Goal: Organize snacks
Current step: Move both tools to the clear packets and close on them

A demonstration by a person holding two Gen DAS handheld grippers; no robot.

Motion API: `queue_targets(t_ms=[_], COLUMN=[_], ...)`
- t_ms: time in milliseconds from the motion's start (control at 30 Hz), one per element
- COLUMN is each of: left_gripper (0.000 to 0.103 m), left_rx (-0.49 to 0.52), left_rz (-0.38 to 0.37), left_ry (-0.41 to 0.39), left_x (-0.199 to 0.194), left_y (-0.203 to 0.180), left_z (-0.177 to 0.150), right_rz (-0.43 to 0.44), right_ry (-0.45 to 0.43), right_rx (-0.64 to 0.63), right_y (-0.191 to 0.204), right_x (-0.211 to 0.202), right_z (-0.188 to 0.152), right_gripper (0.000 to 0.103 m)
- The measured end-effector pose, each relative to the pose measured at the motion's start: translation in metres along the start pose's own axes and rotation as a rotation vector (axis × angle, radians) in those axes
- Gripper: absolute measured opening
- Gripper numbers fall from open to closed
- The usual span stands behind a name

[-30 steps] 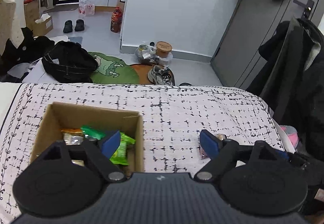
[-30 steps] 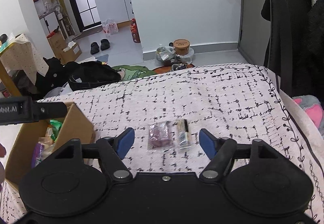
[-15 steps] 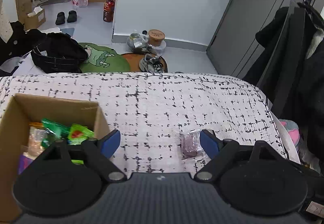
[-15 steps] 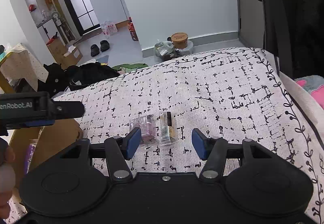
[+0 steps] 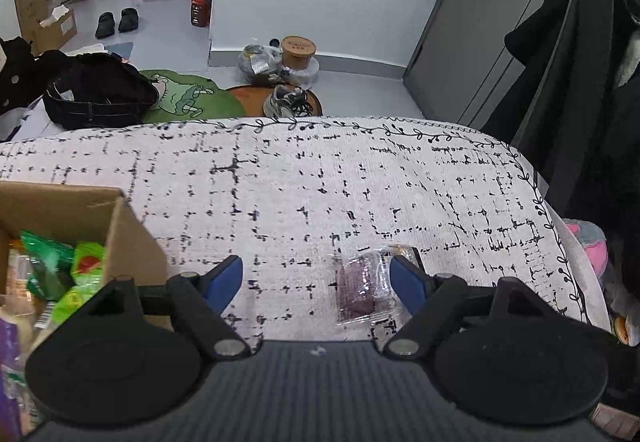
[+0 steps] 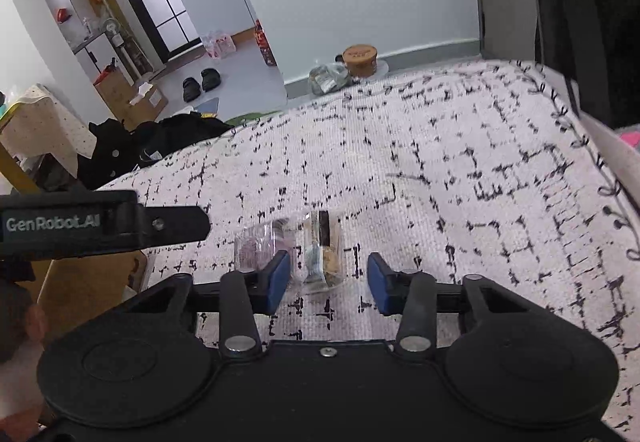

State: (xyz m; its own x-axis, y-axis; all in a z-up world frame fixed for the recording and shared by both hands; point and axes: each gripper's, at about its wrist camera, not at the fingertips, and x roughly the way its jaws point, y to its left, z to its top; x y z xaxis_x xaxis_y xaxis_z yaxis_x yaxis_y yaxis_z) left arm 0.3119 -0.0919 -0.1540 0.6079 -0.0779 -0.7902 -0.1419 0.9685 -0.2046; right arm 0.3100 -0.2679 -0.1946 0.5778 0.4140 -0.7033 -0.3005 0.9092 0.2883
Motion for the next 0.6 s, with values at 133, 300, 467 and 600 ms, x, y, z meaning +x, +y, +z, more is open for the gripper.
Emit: queue_targets(t_ms=[133, 300, 467, 600], left_gripper=[0.077, 0.076, 0.071, 0.057], left_rx=[-0.015, -0.005, 0.009, -0.026], left_rz=[-0.003, -0.011, -0.011, -0.007], left_ry=[0.012, 0.022, 0.043, 0.087], left_x=[0.014, 0.024, 0.035, 0.050], left_y=[-0.006, -0.017, -0.023, -0.020], left_z=[-0.001, -0.001, -0.005, -0.007], right_rz=[0.009, 0.004, -0.003, -0.011], right_ry=[0.029, 0.023, 0.028, 0.036], right_rx=[0.014, 0.027, 0.045, 0.050], right_y=[-0.007, -0.013, -0.022, -0.024], right_x=[0.006, 0.001, -0.005, -0.010], right_z=[-0.005, -0.005, -0.005, -0.006], right_gripper=[0.026, 0.024, 0.022, 0.022])
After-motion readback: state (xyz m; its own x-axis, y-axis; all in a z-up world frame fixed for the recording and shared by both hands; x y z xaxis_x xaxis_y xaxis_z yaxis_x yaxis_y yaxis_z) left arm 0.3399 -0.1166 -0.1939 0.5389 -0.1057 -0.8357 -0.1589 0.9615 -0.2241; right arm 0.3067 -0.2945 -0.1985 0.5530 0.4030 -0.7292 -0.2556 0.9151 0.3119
